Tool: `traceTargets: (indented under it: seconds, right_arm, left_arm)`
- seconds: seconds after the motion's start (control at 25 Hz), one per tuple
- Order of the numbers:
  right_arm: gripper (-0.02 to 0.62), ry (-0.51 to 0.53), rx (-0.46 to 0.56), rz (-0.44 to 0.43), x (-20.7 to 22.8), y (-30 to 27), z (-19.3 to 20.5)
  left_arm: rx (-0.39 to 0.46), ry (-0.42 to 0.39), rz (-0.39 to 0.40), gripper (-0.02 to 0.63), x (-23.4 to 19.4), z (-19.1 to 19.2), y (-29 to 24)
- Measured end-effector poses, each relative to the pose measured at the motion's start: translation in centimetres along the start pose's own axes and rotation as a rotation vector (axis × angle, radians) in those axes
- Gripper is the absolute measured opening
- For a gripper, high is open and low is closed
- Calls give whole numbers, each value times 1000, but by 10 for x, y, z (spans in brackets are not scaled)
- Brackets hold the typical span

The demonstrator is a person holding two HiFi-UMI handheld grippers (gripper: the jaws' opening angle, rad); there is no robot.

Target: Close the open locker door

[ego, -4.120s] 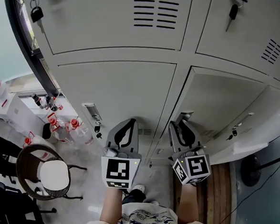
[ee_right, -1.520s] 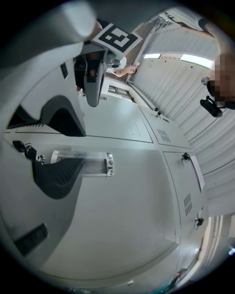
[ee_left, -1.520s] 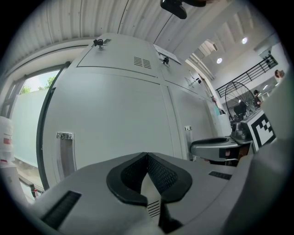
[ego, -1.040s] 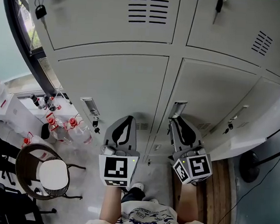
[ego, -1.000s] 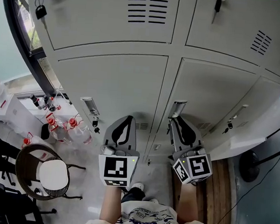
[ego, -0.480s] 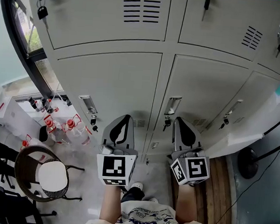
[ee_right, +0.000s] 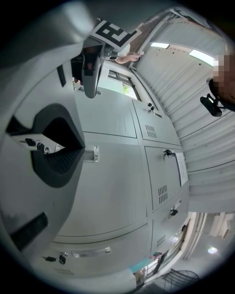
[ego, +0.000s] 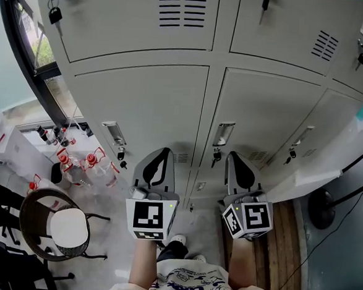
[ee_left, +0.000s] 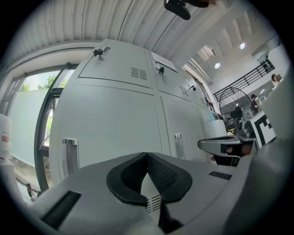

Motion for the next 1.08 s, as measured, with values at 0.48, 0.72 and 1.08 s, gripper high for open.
traceTargets:
  seconds: [0.48,0.72,1.08]
  right_arm:
    - [-8,-7,-7,2,3,1,0]
    - [-8,-6,-7,7,3,3,-1]
    - [-8,-11,-5,19,4,5,1]
  left_arm:
    - [4,-8,8,3,2,-2,1]
    - [3,-7,5,3,1,-2,3]
    - [3,-2,7,3,1,-1,4]
Point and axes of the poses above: the fingertips, and each gripper's own axes: y backward along the fingers, x to its right, z out of its underside, the point moved 2 cm from there along y, backward along the fingers, and after that the axes turned 6 degrees about -z, right-handed, at the moved point
